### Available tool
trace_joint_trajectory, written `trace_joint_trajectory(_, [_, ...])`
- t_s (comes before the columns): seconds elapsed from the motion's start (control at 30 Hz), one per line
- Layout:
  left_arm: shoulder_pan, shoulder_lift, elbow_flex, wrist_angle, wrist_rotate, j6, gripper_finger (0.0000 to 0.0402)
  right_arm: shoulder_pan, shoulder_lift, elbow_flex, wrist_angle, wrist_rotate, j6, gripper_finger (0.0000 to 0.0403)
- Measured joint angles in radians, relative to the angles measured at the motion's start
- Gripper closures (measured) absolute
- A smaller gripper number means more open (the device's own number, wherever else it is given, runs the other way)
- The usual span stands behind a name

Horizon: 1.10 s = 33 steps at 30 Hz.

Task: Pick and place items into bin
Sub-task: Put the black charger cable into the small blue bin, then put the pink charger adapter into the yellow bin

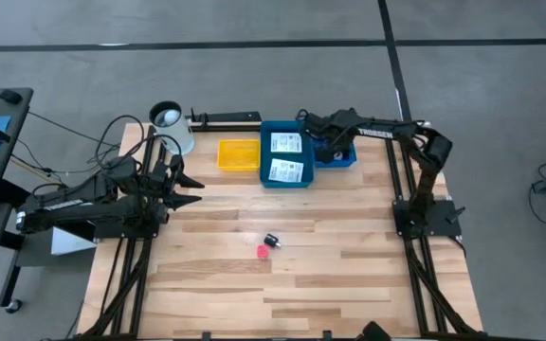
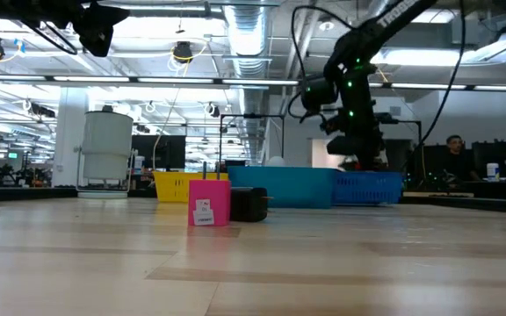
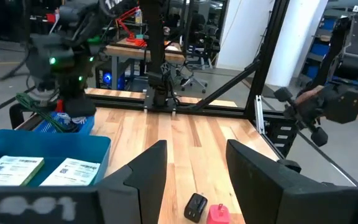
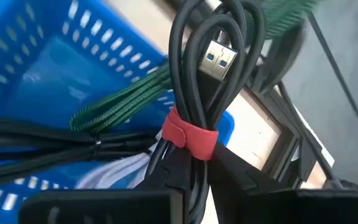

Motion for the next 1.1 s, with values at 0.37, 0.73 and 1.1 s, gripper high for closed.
trace_joint_trajectory(0.37, [0.0, 0.0, 0.0, 0.009, -0.003, 0.002, 0.0246, 0.062, -0.016, 0.006, 0.042, -0.003, -0.101, 0.0313])
trace_joint_trajectory(0.73, [0.0, 0.0, 0.0, -0.001, -0.019, 0.01, 0.0246, 0.143, -0.033, 0.112, -0.087, -0.002, -0.106, 0.021])
trace_joint_trajectory(1.1, [0.0, 0.0, 0.0, -0.041, -0.192, 0.01, 0.0247, 0.485, -0.204, 0.184, -0.22, -0.116, -0.224, 0.0198])
